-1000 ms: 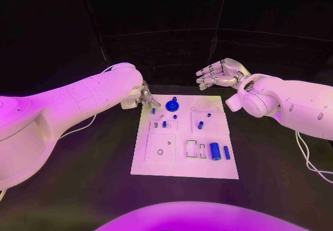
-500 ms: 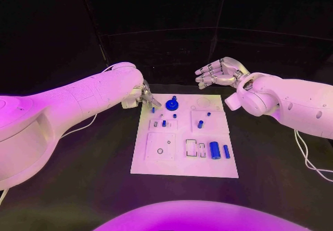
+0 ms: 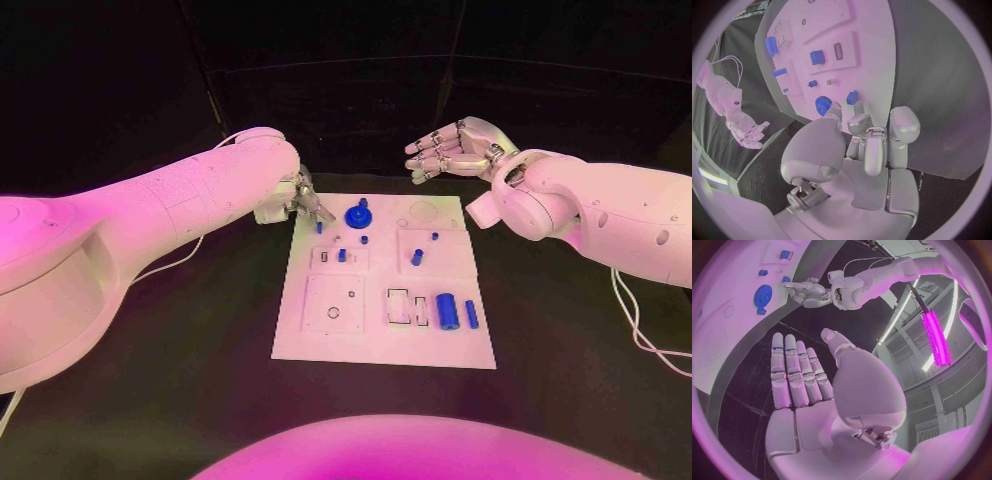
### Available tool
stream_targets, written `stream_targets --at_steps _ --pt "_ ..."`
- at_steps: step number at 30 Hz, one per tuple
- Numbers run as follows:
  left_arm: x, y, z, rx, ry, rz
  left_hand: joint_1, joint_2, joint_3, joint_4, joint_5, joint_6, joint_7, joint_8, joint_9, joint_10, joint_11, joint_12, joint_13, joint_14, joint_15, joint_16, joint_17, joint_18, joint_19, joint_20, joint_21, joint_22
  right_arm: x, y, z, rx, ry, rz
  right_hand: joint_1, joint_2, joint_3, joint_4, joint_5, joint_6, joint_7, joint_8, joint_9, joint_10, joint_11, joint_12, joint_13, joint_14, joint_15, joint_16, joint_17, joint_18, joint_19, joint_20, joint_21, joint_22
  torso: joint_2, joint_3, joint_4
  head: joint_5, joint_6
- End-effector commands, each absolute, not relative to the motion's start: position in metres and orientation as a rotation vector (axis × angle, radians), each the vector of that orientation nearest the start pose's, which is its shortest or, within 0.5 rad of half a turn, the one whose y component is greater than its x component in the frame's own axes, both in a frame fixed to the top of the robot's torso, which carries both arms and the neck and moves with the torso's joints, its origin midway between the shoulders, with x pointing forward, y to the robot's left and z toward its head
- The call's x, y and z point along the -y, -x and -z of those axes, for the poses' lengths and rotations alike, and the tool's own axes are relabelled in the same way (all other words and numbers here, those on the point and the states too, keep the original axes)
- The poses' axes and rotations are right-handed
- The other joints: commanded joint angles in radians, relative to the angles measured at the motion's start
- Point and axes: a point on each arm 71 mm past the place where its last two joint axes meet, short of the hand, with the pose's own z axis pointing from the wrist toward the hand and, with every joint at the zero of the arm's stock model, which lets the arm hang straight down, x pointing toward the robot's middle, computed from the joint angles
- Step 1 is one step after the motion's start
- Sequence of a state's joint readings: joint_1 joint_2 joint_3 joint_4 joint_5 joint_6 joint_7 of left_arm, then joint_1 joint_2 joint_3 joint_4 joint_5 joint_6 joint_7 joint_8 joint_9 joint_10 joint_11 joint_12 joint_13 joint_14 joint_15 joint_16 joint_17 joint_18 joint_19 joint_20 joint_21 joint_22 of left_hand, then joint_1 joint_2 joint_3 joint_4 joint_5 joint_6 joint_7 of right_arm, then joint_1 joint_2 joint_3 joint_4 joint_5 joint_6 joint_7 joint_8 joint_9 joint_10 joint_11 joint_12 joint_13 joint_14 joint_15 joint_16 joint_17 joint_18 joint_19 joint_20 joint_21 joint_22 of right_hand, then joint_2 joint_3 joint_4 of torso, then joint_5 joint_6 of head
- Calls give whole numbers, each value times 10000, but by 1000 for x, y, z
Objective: Assemble the parts on the task board
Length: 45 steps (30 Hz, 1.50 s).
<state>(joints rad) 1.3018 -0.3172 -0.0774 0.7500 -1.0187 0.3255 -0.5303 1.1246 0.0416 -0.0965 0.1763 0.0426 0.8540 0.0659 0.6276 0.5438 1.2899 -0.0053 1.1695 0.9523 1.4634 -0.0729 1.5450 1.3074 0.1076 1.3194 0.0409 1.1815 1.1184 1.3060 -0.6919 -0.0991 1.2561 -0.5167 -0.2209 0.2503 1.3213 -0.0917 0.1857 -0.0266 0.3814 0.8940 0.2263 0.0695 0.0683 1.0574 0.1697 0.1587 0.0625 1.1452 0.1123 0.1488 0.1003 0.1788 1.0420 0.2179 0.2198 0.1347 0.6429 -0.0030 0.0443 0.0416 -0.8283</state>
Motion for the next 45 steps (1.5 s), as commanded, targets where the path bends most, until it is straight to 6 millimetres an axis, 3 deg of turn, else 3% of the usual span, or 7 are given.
stream_targets --at_steps 1,20,25,31,35,41,45 --pt "-168 -593 221 -24059 2704 1640 86 19 -46 6 46 57 -16 -48 -8 -8 -41 42 -2 958 27 37 2134 8 49 -3 43 17 198 -544 160 -16233 -5267 -12548 -17 86 -43 -6 -4 -78 135 56 9 -86 12 32 15 -57 24 63 -9 28 65 -25 -67 -10 1 0 1 -2 -15" --pt "-166 -591 223 -24246 2568 1615 299 117 -96 -95 47 83 -14 -64 -46 -8 -40 44 -15 959 28 40 2141 7 47 -4 34 25 198 -544 160 -16246 -5271 -12528 6 109 -45 -9 -6 -77 134 60 10 -92 11 45 14 -59 22 73 -16 29 80 -26 -85 -23 -2 2 0 8 -32" --pt "-165 -590 223 -24282 2513 1638 457 253 -84 -172 49 107 -13 -70 -70 -1 -40 53 -13 961 30 42 2146 5 53 -4 36 39 198 -544 160 -16254 -5274 -12517 6 109 -45 -9 -6 -77 134 60 10 -92 11 45 14 -59 22 73 -16 29 80 -26 -85 -23 -7 6 -2 11 -42" --pt "-164 -590 223 -24170 2568 1695 807 539 65 -369 52 139 -24 -72 -99 1 -53 54 -25 962 24 45 2152 6 55 -6 30 51 198 -544 160 -16257 -5273 -12513 6 109 -45 -9 -6 -77 134 60 10 -92 11 45 14 -59 22 73 -16 29 80 -26 -85 -23 -3 4 1 11 -35" --pt "-164 -591 222 -24000 2691 1825 1515 1067 567 -772 48 117 -105 -105 -133 16 -125 68 1 963 -25 46 2154 8 68 -37 41 78 198 -544 160 -16264 -5277 -12507 6 109 -45 -9 -6 -77 134 60 10 -92 11 45 14 -59 22 73 -16 29 80 -26 -85 -23 -7 5 -3 10 -41" --pt "-164 -591 222 -23919 2924 2078 2184 1567 1212 -1249 48 12 -144 -196 -193 -14 -171 22 -34 959 -64 37 2134 3 73 -81 42 100 199 -544 161 -16304 -5288 -12499 15 119 -52 -9 -7 -79 135 61 10 -98 11 52 14 -62 23 79 -21 29 90 -27 -98 -32 2 5 -1 -3 -41" --pt "-163 -591 222 -23909 2996 2160 2435 1683 1610 -1548 49 -58 -115 -233 -214 -49 -153 -24 -73 954 -60 28 2114 -1 64 -94 29 101 199 -544 161 -16338 -5294 -12495 11 120 -58 -5 -9 -81 136 60 10 -103 13 55 13 -65 24 81 -23 28 93 -26 -104 -36 0 5 -2 -6 -49"
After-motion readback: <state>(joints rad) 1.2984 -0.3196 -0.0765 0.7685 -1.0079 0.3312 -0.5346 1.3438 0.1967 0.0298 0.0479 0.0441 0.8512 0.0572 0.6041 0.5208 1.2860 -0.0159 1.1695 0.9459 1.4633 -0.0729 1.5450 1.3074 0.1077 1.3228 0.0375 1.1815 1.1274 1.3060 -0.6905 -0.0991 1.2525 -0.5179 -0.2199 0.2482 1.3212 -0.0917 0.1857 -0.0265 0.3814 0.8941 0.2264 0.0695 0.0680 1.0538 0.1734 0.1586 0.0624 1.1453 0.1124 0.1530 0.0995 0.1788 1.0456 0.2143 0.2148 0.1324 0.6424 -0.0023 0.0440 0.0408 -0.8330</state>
